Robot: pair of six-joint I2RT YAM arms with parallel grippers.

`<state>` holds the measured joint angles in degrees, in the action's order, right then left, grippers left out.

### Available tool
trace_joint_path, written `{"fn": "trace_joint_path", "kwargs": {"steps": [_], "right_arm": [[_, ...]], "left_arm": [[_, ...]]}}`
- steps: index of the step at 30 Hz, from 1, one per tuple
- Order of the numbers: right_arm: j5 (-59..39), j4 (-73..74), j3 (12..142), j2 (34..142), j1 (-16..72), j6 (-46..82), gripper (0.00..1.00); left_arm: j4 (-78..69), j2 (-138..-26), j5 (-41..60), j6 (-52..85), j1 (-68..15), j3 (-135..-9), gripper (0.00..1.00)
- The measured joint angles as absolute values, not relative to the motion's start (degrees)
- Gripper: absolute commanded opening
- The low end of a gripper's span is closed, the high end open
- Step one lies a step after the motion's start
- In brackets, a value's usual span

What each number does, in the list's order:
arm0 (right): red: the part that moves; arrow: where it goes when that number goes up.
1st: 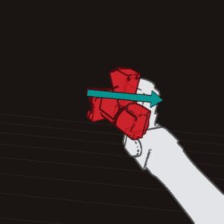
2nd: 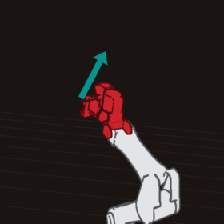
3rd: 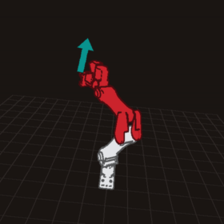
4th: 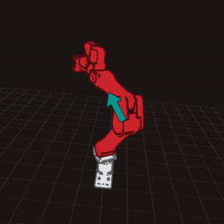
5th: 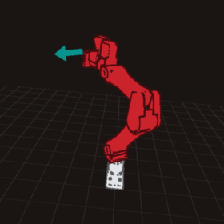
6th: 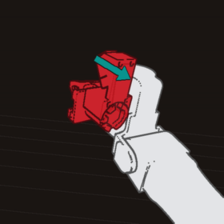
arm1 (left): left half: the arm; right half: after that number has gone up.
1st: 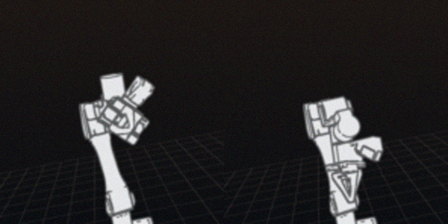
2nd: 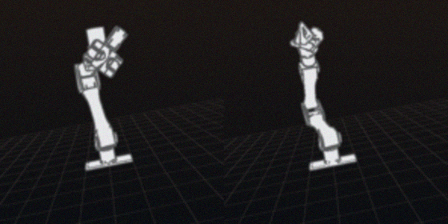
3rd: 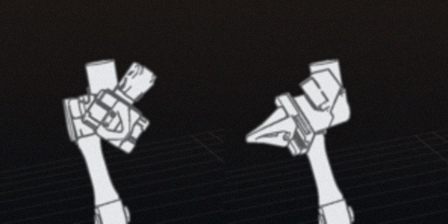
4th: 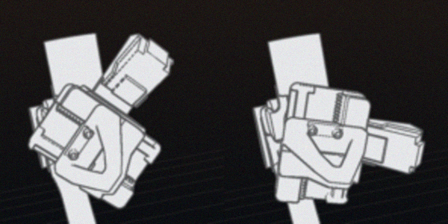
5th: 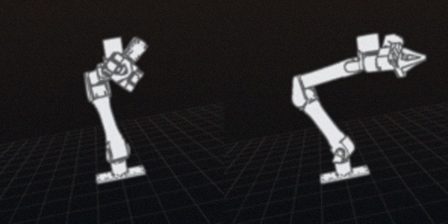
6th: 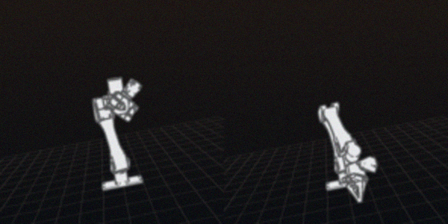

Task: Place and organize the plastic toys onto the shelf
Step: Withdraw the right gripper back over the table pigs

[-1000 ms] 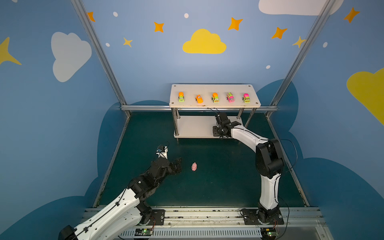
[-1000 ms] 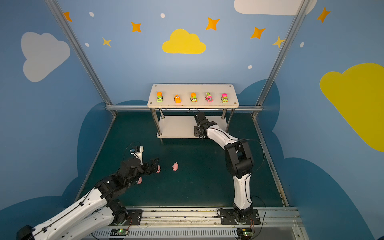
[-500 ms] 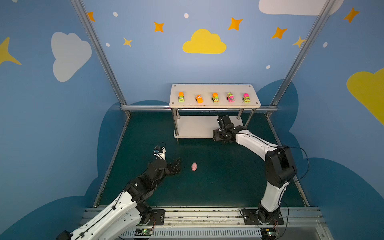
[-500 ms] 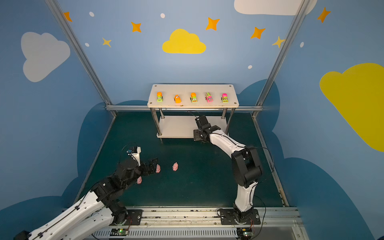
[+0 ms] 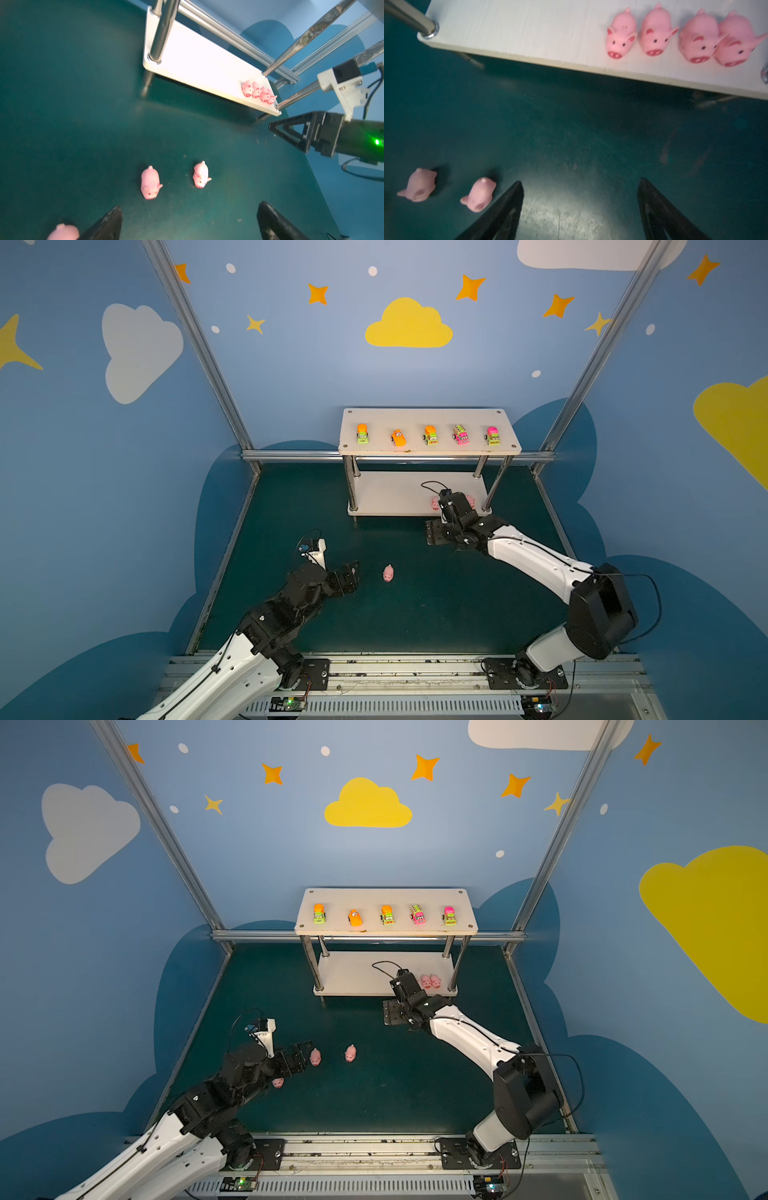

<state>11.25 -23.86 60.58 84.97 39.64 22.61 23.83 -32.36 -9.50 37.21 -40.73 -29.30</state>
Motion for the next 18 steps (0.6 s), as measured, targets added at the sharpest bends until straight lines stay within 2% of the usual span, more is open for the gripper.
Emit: {"fn": "trace_joint_path", "kwargs": {"steps": [9,18], "right_arm": [[12.45,-18.85,44.73,74.98,51.92,29.93,0.84],[17.43,-12.6,41.98,75.46,61.8,35.59,0.81]], "left_arm": [[27.38,-29.5,-12.29,41.74,-48.49,-26.41,1.0],[29.34,-26.24,-16.91,45.52,-53.65,-23.33,1.0]]}}
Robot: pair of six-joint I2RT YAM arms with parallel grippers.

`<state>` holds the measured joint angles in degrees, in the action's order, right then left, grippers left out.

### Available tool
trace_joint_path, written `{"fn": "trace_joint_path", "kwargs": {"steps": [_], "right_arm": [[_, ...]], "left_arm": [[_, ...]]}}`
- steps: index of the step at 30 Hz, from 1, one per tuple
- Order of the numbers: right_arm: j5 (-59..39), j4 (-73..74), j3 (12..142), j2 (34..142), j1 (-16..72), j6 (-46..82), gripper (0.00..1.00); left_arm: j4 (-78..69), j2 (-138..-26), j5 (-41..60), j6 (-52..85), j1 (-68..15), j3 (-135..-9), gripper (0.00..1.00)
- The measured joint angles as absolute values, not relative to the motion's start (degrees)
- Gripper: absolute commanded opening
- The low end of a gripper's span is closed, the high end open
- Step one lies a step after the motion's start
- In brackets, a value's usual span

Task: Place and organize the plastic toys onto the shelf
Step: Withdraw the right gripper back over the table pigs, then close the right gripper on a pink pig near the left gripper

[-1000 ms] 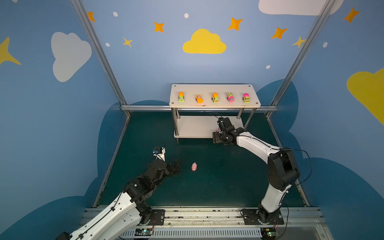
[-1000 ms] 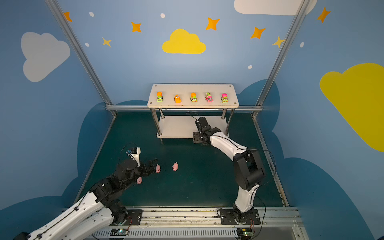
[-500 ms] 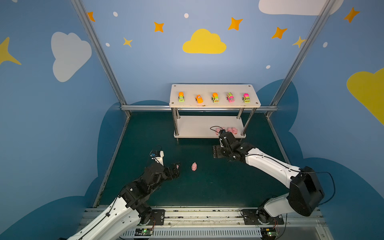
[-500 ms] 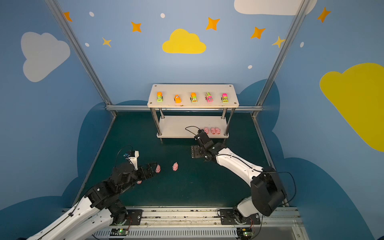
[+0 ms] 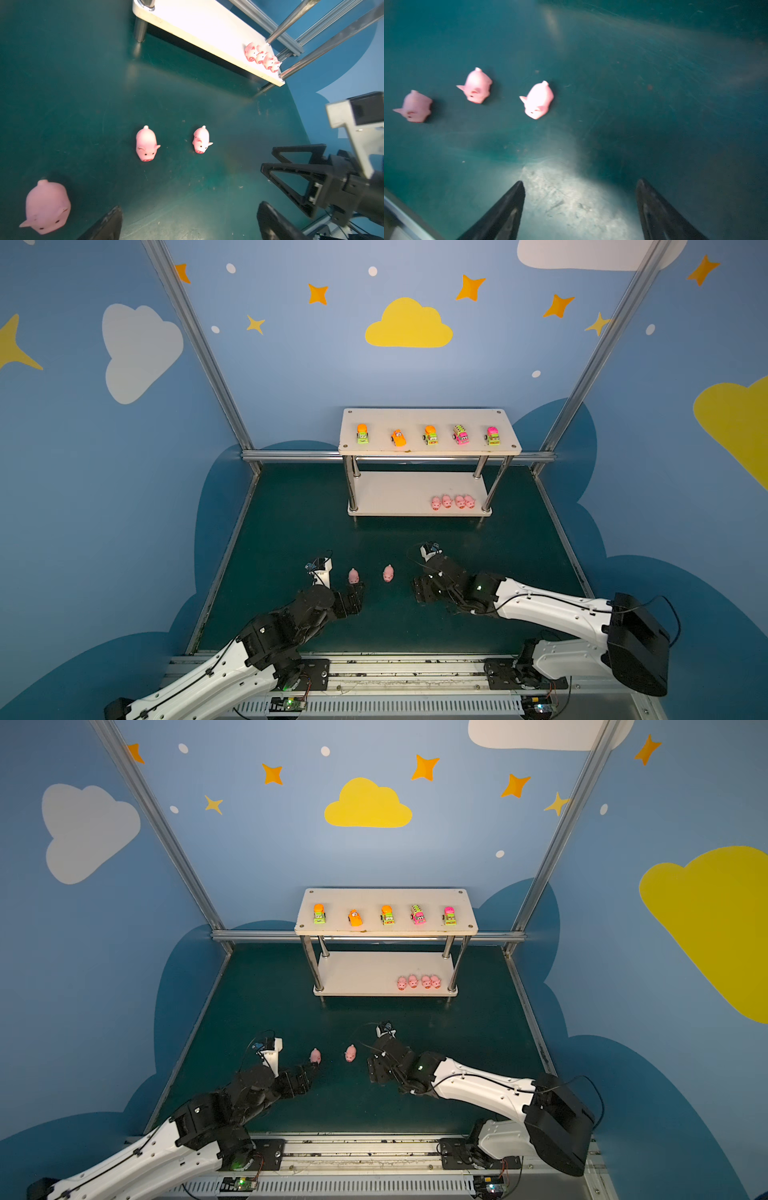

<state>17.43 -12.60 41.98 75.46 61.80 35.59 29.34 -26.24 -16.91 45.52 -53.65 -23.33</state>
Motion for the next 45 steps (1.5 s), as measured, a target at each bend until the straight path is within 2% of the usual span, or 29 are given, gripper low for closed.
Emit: {"fn": "trace_joint_path", "kwargs": {"steps": [13,21,24,32,36,45], "right_arm": [[21.89,-0.69,48.16,95.42,66.54,39.05,0.8],[22.35,1.21,53.63,101.49,66.76,39.83,0.8],[23.0,1.28,55.13,103.88,66.76,40.12,0.71],[25.36,0.58,59.2,108.95,66.74,41.39,0.63],[26.52,-0.27,60.53,110.21,66.67,42.11,0.52],[27.7,-3.2,62.57,111.35,66.02,43.13,0.33]], "left_arm": [[30.68,-26.09,-20.8,45.74,-53.8,-22.48,1.0],[31.62,-23.79,-22.28,45.47,-53.8,-21.74,1.0],[32.88,-21.76,-22.83,45.43,-53.8,-20.86,1.0],[36.49,-16.36,-24.53,45.1,-53.8,-20.64,1.0],[37.8,-15.18,-25.23,44.93,-53.8,-20.64,1.0],[38.39,-15.18,-26.06,44.53,-53.65,-20.64,1.0]]}}
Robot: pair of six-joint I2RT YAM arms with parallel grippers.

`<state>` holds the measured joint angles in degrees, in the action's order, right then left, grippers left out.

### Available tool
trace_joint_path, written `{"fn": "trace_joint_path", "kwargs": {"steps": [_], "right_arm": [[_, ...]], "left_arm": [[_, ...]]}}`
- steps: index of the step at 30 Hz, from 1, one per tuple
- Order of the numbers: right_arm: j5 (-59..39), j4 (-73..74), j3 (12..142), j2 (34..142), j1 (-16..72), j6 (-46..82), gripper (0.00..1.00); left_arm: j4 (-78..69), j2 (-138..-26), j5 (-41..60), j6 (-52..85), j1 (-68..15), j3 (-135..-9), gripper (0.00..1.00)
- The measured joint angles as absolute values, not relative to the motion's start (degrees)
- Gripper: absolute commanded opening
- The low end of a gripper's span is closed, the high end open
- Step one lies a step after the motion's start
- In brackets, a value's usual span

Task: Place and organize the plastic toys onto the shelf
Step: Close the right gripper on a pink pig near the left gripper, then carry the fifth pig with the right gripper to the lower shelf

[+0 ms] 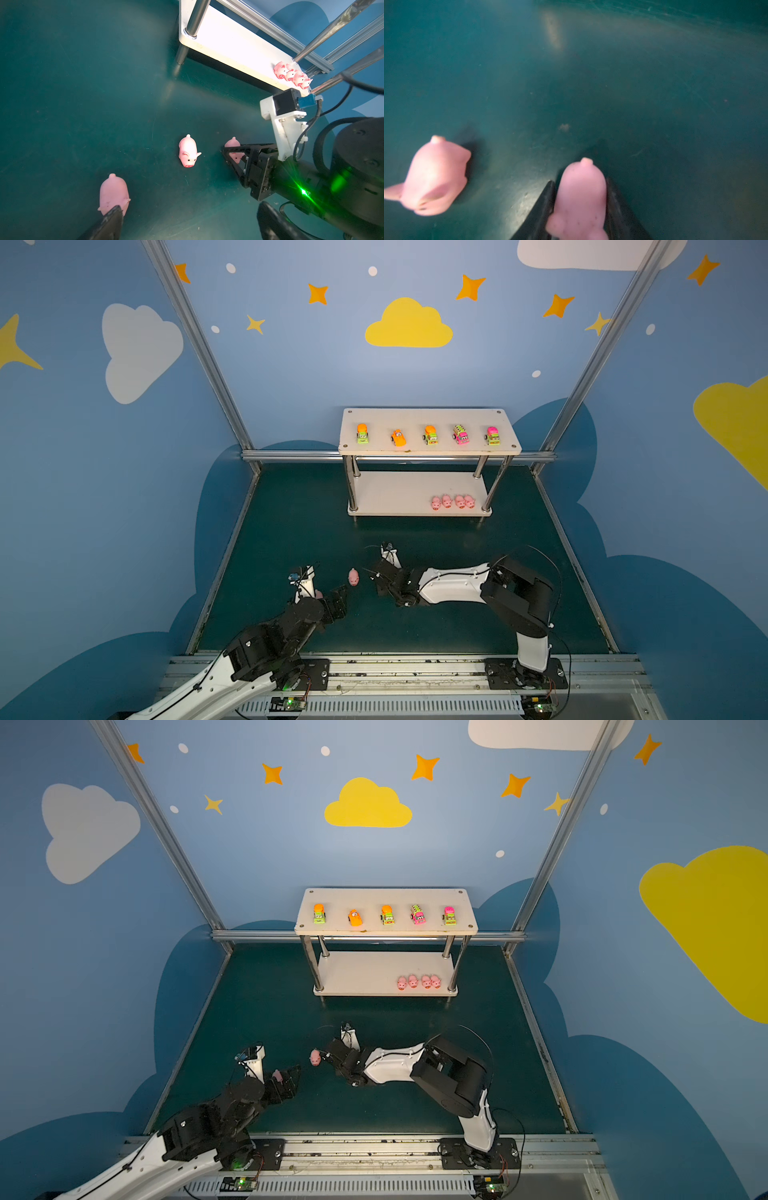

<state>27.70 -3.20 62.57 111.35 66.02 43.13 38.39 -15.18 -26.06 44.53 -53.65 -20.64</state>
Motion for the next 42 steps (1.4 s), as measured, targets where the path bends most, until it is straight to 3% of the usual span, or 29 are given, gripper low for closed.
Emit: {"fn": "trace_joint_path", "kwargs": {"steps": [3,13,26,42], "right_arm": [[27.75,-3.57,62.74,111.33,65.91,43.03,0.29],[26.02,-7.18,62.67,108.49,62.81,39.99,0.28],[22.7,-9.96,67.42,101.62,48.56,29.02,0.28],[13.82,-11.86,85.17,113.84,33.04,21.47,0.29]], "left_arm": [[38.39,-15.33,-26.22,44.29,-53.63,-20.64,1.0],[37.91,-19.11,-26.52,43.05,-53.28,-22.2,1.0],[31.05,-34.59,-26.48,35.18,-49.87,-33.58,1.0],[24.84,-46.59,-19.81,29.26,-42.52,-37.71,1.0]]}}
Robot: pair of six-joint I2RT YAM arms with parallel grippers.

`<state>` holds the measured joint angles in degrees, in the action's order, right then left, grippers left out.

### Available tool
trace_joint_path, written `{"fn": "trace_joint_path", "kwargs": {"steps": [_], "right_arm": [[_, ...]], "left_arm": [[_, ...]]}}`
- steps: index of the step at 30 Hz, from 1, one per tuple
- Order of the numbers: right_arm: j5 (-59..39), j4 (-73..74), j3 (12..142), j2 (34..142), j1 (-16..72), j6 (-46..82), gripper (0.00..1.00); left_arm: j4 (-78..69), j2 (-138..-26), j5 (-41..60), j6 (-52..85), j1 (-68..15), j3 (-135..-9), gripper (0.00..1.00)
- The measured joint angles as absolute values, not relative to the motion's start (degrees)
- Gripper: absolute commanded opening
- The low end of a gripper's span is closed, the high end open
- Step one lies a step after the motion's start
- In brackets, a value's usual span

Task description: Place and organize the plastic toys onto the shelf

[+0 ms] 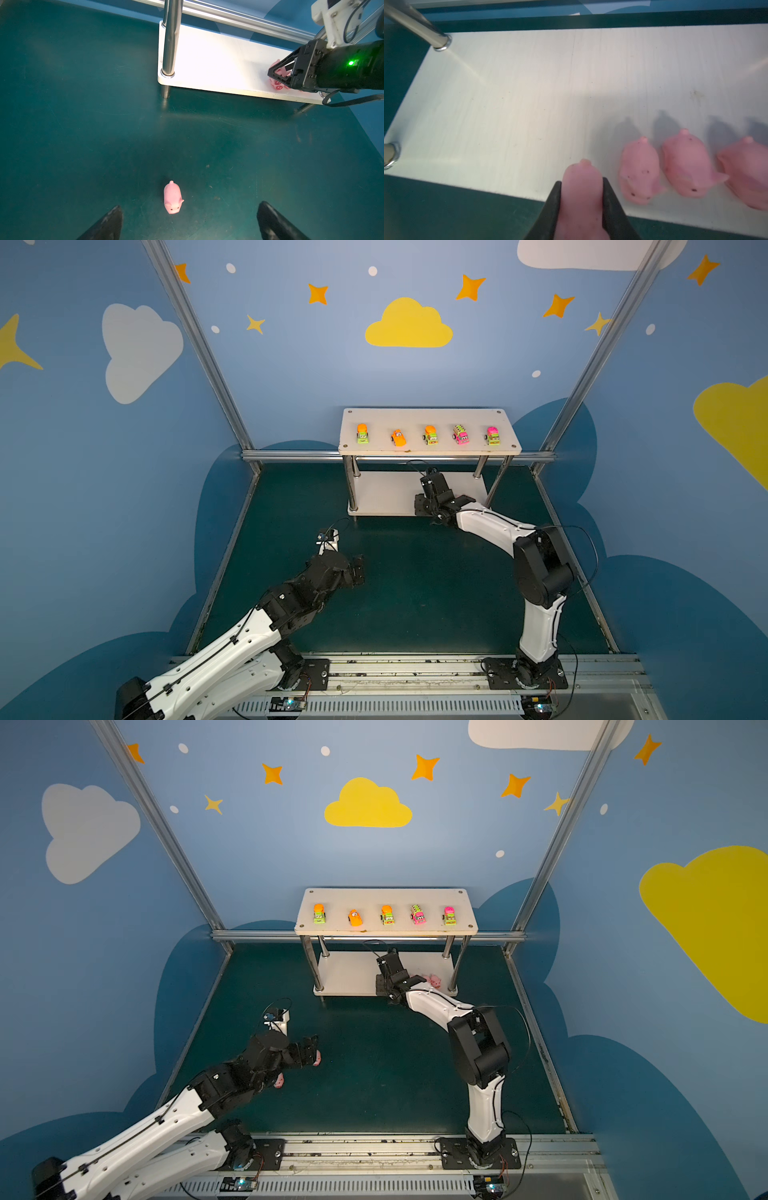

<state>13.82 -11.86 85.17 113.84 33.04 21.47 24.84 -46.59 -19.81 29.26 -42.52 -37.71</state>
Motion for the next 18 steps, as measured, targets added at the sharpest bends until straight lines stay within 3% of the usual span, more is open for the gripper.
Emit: {"fn": "trace_joint_path", "kwargs": {"steps": [9,18], "right_arm": [[11.46,-12.6,87.15,116.77,31.51,20.69,0.32],[11.25,-13.47,88.18,117.51,31.33,20.56,0.45]], "left_arm": [[22.79,-48.31,-17.37,29.12,-40.03,-37.69,1.0],[22.24,-48.12,-16.03,29.12,-38.87,-37.63,1.0]]}}
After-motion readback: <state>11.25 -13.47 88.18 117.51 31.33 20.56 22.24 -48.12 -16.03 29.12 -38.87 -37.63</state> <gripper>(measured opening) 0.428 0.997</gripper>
